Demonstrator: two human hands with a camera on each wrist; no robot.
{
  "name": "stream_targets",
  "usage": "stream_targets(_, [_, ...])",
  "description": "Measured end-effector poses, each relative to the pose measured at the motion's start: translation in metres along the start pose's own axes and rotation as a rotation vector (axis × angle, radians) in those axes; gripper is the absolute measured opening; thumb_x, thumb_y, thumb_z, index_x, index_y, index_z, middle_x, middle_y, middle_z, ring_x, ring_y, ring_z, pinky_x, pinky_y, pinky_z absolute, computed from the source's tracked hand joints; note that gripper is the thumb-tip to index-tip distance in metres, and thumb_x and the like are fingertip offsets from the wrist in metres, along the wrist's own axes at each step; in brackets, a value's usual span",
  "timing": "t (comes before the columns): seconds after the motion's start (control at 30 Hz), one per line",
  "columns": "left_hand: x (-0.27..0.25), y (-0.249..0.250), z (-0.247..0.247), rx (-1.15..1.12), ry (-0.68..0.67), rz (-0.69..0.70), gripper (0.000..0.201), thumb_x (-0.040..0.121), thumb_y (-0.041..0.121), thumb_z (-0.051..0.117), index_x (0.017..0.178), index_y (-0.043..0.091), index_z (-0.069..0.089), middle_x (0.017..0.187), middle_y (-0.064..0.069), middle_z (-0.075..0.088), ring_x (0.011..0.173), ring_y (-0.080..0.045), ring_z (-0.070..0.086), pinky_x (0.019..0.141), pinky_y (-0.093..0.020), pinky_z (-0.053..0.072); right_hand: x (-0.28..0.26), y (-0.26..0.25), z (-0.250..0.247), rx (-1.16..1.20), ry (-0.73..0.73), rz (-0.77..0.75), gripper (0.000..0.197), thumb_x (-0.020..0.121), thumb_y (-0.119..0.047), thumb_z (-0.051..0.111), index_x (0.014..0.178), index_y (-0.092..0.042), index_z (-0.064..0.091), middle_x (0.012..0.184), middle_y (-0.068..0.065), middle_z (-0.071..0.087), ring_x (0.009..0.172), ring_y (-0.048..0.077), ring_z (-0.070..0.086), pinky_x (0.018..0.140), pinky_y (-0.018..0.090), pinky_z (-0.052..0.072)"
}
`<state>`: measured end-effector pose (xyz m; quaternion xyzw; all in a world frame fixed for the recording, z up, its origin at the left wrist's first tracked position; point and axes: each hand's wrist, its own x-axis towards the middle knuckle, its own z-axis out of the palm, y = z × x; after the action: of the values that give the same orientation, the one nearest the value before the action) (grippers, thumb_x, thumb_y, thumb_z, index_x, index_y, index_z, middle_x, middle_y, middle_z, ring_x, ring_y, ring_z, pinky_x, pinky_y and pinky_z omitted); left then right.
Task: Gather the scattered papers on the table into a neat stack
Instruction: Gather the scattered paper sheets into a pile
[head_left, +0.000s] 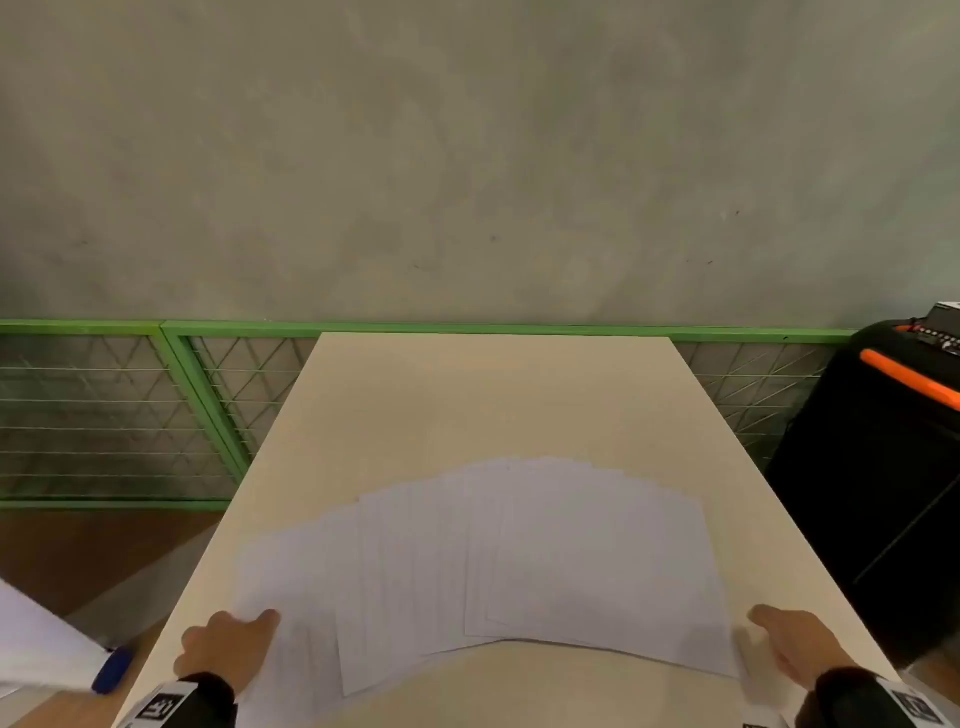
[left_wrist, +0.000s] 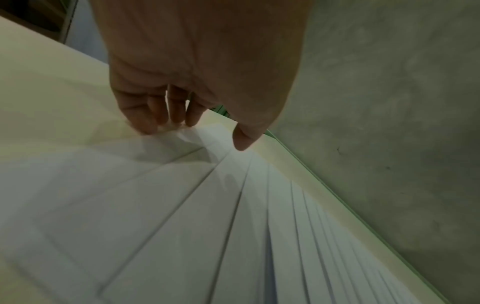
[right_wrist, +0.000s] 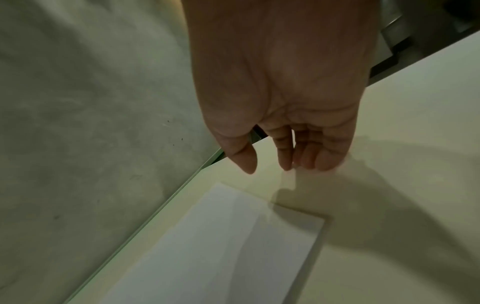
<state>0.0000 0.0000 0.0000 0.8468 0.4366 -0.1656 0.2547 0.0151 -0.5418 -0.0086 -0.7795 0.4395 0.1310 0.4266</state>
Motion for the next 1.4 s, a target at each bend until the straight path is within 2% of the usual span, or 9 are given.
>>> stream_targets(0.1, [-0.001, 0.006, -0.001, 0.011, -0.002, -0.005, 0.061, 0.086, 0.041, 0.049, 0.13, -0.001, 0.044, 0.128, -0.025, 0.044, 0.114, -0.038, 0.046, 0.098, -0.039, 0.035, 0.005, -0.007, 0.005, -0.011, 0.009, -0.031, 0.02, 0.087, -0.012, 0.055, 0.078, 0.006, 0.054, 0.083, 0.018, 0.053, 0.077, 0.03, 0.047, 0.082, 0.041, 0.036])
stream_targets(0.23, [-0.005, 0.014, -0.002, 0.019, 0.003, -0.022, 0.062, 0.085, 0.042, 0.049, 0.131, 0.001, 0.043, 0.129, -0.024, 0.043, 0.116, -0.038, 0.046, 0.101, -0.042, 0.036, 0.006, -0.017, 0.019, -0.057, 0.015, -0.088, 0.037, 0.087, -0.014, 0.056, 0.112, 0.013, 0.056, 0.115, 0.026, 0.055, 0.092, 0.03, 0.042, 0.093, 0.041, 0.036])
stream_targets(0.4, [0.001, 0.015, -0.003, -0.106, -0.003, -0.058, 0.066, 0.083, 0.036, 0.056, 0.134, -0.003, 0.038, 0.135, -0.027, 0.039, 0.118, -0.043, 0.044, 0.098, -0.045, 0.037, 0.002, -0.03, 0.029, -0.05, 0.023, -0.104, 0.02, 0.086, -0.018, 0.057, 0.084, 0.002, 0.055, 0.096, 0.018, 0.053, 0.089, 0.033, 0.049, 0.088, 0.042, 0.04])
stream_targets(0.63, [0.018, 0.006, -0.001, -0.323, -0.076, -0.002, 0.05, 0.081, 0.024, 0.059, 0.118, -0.009, 0.049, 0.106, -0.028, 0.059, 0.091, -0.042, 0.055, 0.079, -0.043, 0.042, 0.014, -0.035, 0.021, 0.129, -0.013, -0.054, 0.029, 0.086, -0.021, 0.057, 0.062, -0.011, 0.044, 0.061, 0.006, 0.038, 0.057, 0.024, 0.039, 0.066, 0.035, 0.038])
stream_targets(0.8, [0.019, 0.012, -0.011, -0.427, -0.117, -0.019, 0.059, 0.086, 0.032, 0.055, 0.124, -0.013, 0.05, 0.132, -0.038, 0.047, 0.122, -0.052, 0.046, 0.105, -0.055, 0.034, 0.007, -0.054, 0.03, 0.059, -0.136, -0.106, 0.02, 0.087, -0.018, 0.058, 0.074, -0.004, 0.058, 0.074, 0.012, 0.055, 0.071, 0.027, 0.05, 0.075, 0.036, 0.036])
stream_targets(0.9, [0.03, 0.014, -0.011, -0.494, -0.177, 0.018, 0.055, 0.086, 0.033, 0.057, 0.123, -0.007, 0.054, 0.133, -0.031, 0.051, 0.12, -0.047, 0.048, 0.108, -0.052, 0.034, 0.004, -0.061, 0.038, -0.003, -0.121, -0.108, 0.033, 0.088, -0.017, 0.057, 0.115, 0.002, 0.059, 0.125, 0.023, 0.055, 0.116, 0.036, 0.05, 0.102, 0.041, 0.035])
stream_targets(0.97, [0.039, 0.012, -0.009, -0.492, -0.2, 0.036, 0.055, 0.085, 0.035, 0.058, 0.125, -0.004, 0.054, 0.133, -0.025, 0.053, 0.119, -0.043, 0.048, 0.106, -0.048, 0.034, 0.0, -0.067, 0.044, -0.026, -0.152, -0.107, 0.03, 0.088, -0.014, 0.057, 0.115, -0.002, 0.057, 0.135, 0.021, 0.049, 0.121, 0.034, 0.047, 0.105, 0.039, 0.033])
stream_targets(1.27, [0.025, 0.008, -0.007, -0.612, -0.217, 0.018, 0.079, 0.084, 0.033, 0.061, 0.148, 0.009, 0.02, 0.149, -0.018, 0.033, 0.132, -0.04, 0.037, 0.108, -0.049, 0.03, -0.005, -0.081, 0.061, 0.015, -0.201, -0.144, 0.029, 0.086, -0.009, 0.057, 0.111, 0.005, 0.058, 0.11, 0.018, 0.054, 0.096, 0.029, 0.047, 0.095, 0.041, 0.038])
stream_targets(1.4, [0.027, 0.004, -0.002, -0.677, -0.23, 0.033, 0.076, 0.087, 0.029, 0.059, 0.148, 0.009, 0.017, 0.145, -0.016, 0.037, 0.122, -0.038, 0.043, 0.094, -0.043, 0.034, -0.013, -0.091, 0.071, 0.015, -0.297, -0.149, 0.011, 0.086, -0.005, 0.056, 0.075, -0.005, 0.06, 0.083, 0.01, 0.051, 0.071, 0.023, 0.047, 0.071, 0.031, 0.038])
